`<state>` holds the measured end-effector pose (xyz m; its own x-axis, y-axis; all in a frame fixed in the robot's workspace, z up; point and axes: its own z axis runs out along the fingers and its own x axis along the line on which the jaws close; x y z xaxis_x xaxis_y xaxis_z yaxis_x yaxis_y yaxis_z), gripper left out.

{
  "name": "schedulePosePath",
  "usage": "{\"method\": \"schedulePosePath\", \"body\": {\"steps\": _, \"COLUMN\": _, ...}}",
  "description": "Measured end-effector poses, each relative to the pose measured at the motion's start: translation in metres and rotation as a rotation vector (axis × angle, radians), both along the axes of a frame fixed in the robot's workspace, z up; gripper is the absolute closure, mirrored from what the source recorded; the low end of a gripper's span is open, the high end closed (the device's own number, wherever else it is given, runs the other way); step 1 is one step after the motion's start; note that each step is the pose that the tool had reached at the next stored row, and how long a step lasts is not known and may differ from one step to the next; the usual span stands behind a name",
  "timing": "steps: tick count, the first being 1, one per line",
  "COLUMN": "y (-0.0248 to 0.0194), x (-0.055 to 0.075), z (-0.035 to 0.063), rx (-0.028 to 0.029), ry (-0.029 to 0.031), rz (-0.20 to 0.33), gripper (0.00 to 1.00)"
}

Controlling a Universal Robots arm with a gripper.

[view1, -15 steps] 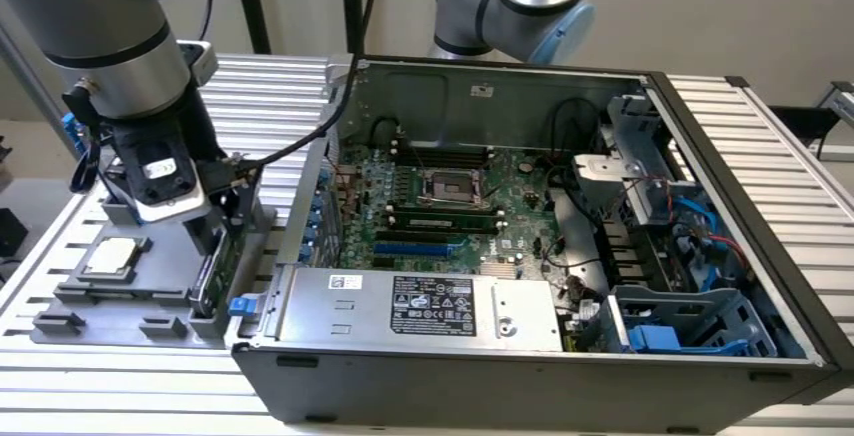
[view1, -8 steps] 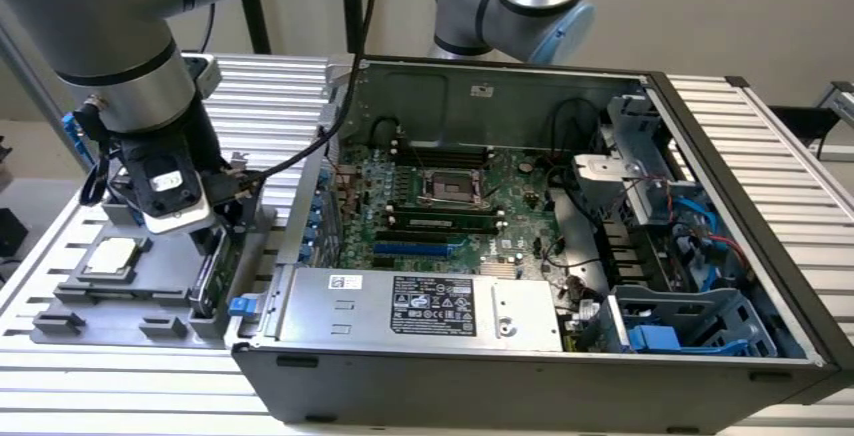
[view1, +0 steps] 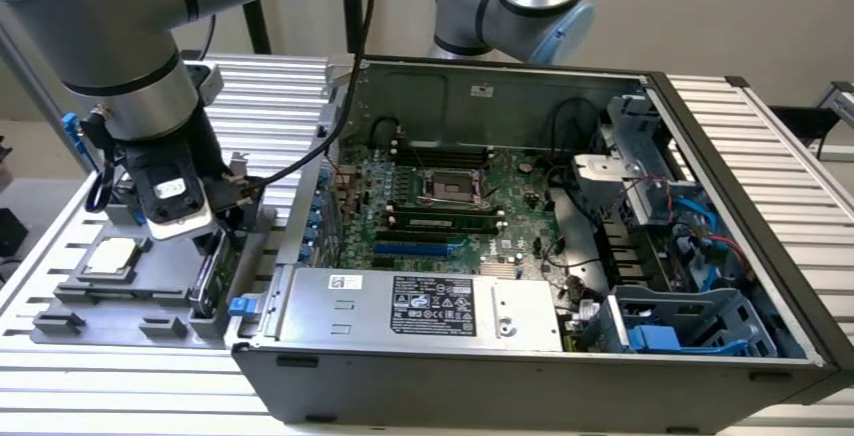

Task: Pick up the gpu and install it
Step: 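Pick up the gpu and move the gpu toward the slot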

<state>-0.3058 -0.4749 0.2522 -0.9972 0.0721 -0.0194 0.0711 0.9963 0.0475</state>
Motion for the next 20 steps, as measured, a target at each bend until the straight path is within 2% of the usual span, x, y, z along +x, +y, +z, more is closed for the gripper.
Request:
{"method": "schedulePosePath", "body": {"steps": 4, "y": 0.0025, "x": -0.001, "z": -0.0020, "rx": 0.0008, "ry": 0.0006, "rz": 0.000, "gripper": 0.52}}
{"method": "schedulePosePath", "body": {"steps": 7, "y": 0.0078, "x": -0.004, "z": -0.0047, "rx": 0.0007, "ry": 0.0007, "rz": -0.001, "gripper": 0.52}}
{"method": "schedulePosePath", "body": {"steps": 9, "y": 0.0093, "x": -0.005, "z": -0.0063, "rx": 0.0009, "ry": 0.0005, "rz": -0.001, "gripper": 0.52}}
{"method": "schedulePosePath", "body": {"steps": 20, "y": 0.0093, "x": -0.007, "z": -0.0122, "rx": -0.0006, "ry": 0.0004, "rz": -0.013, "gripper": 0.52}}
